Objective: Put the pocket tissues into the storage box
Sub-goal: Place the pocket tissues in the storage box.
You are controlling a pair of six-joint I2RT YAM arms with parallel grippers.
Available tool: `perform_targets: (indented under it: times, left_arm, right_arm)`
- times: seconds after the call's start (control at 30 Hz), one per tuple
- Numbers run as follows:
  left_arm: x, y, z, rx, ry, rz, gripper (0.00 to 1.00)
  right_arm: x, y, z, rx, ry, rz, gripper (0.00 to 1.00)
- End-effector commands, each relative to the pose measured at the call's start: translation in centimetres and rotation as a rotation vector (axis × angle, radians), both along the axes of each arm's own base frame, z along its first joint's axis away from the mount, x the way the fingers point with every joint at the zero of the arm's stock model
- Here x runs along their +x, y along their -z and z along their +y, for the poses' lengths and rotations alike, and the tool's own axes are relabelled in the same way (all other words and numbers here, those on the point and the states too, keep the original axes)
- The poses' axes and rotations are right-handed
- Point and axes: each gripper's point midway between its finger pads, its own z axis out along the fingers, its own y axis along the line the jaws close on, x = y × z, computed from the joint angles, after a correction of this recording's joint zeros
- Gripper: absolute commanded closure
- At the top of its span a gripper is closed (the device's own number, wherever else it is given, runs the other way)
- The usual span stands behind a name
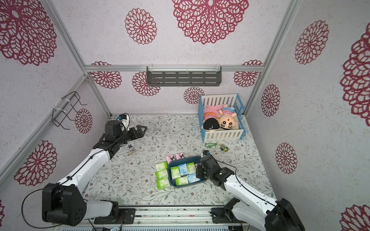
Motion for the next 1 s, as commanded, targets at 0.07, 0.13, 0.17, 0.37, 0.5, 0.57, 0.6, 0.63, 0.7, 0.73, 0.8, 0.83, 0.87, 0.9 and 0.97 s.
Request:
perform_targets:
  times: [0.07,0.13,0.17,0.37,0.5,0.57,0.6,0.63,0.7,0.73,0.8,0.83,0.87,0.9,0.97]
  left_arm:
    - [-0.5,-0.3,0.2,-0.015,0.003,-0.017,0.03]
    - [-0.6,-0.2,0.2,-0.016,0.001,-0.017,0.03]
    - [-0.7,-0.1,0.3,-0.015,0.002,-0.015,0.03]
    - [-0.8,-0.1,0.6,-0.012,-0.006,-0.016,0.03]
    - [-0.8,-0.1,0.7,-0.012,-0.010,-0.018,0.03]
    - [-0.9,0.0,0.8,-0.013,-0.010,-0.015,0.03]
    - [-0.9,0.1,0.8,-0.012,-0.010,-0.014,0.03]
    - [-1.0,0.1,0.8,-0.012,-0.011,-0.014,0.03]
    - [-0.9,0.2,0.9,-0.012,-0.014,-0.014,0.03]
    - [-1.0,0.2,0.9,-0.012,-0.013,-0.013,0.03]
    - [-1.0,0.2,1.0,-0.010,-0.019,-0.015,0.03]
    - [-1.0,0.2,1.1,-0.008,-0.023,-0.015,0.03]
    - [-0.9,0.1,1.3,-0.008,-0.034,-0.016,0.03]
    - [-0.8,0.1,1.7,-0.008,-0.051,-0.014,0.03]
    - [-0.7,0.2,2.4,-0.005,-0.076,-0.004,0.03]
  right_arm:
    - [-0.3,0.0,0.0,0.005,0.002,0.002,0.97]
    - [-0.5,0.7,0.1,0.010,0.008,0.015,0.98]
    - [-0.6,1.0,0.1,0.013,0.009,0.022,0.98]
    - [-0.7,2.6,0.4,0.010,0.010,0.064,0.98]
    - [-0.4,2.5,0.4,0.001,0.009,0.053,0.96]
    - [0.0,1.6,0.4,0.001,0.014,0.025,0.93]
    - [0.3,0.8,0.3,0.001,0.019,0.003,0.90]
    - [0.6,0.0,0.3,0.001,0.018,-0.017,0.86]
    - [1.4,-2.2,0.3,0.001,0.025,-0.075,0.76]
    - [1.8,-3.3,0.3,0.003,0.027,-0.105,0.72]
    - [3.1,-6.0,0.7,0.011,0.023,-0.183,0.67]
    - [3.7,-6.9,1.1,0.018,0.010,-0.216,0.65]
    - [4.3,-7.7,1.8,0.026,-0.013,-0.243,0.63]
    - [5.0,-8.1,2.6,0.032,-0.040,-0.257,0.61]
    - [6.2,-8.0,4.3,0.026,-0.091,-0.247,0.57]
